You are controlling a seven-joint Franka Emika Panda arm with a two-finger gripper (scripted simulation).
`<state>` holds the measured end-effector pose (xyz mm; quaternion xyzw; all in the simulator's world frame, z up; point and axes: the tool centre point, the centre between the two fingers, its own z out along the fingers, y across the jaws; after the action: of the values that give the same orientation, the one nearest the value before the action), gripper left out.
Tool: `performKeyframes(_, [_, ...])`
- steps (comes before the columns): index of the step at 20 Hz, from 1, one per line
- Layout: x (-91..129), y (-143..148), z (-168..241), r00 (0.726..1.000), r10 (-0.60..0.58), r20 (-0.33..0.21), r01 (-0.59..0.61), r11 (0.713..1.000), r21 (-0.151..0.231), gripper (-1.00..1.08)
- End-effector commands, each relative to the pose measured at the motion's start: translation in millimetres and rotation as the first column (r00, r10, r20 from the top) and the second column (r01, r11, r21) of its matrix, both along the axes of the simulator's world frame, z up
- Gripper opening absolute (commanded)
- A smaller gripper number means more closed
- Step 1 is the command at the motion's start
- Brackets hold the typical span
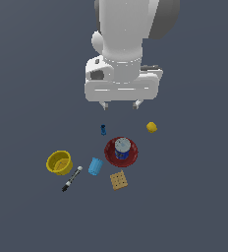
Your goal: Pick up a designated object from a clutter of objects.
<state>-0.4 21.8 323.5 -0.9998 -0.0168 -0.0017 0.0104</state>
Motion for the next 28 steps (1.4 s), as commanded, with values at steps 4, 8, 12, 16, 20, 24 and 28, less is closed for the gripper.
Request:
performKeyframes(4, [1.8, -0.8, 0.4, 1.0, 0.005, 0.003, -0.005, 1.0, -0.001, 1.0])
performKeyframes(8, [8.4, -3.9, 1.9, 1.0, 0.025, 0.016, -0.025, 1.0, -0.006, 1.0])
performKeyframes(12, [10.8, -5.1, 2.3, 0.999, 0.032, 0.02, -0.032, 0.999, -0.008, 1.0])
performKeyframes(16, [10.1, -5.2, 1.3, 0.999, 0.032, 0.019, -0.031, 0.999, -0.008, 1.0])
performKeyframes(20, [8.8, -8.1, -6.8, 0.999, 0.039, 0.019, -0.039, 0.999, -0.009, 1.0])
performKeyframes(24, [5.6, -14.0, -23.0, 0.998, 0.052, 0.018, -0.052, 0.999, -0.011, 1.0])
performKeyframes(28, [-0.5, -22.4, -46.4, 0.997, 0.072, 0.016, -0.072, 0.997, -0.013, 1.0])
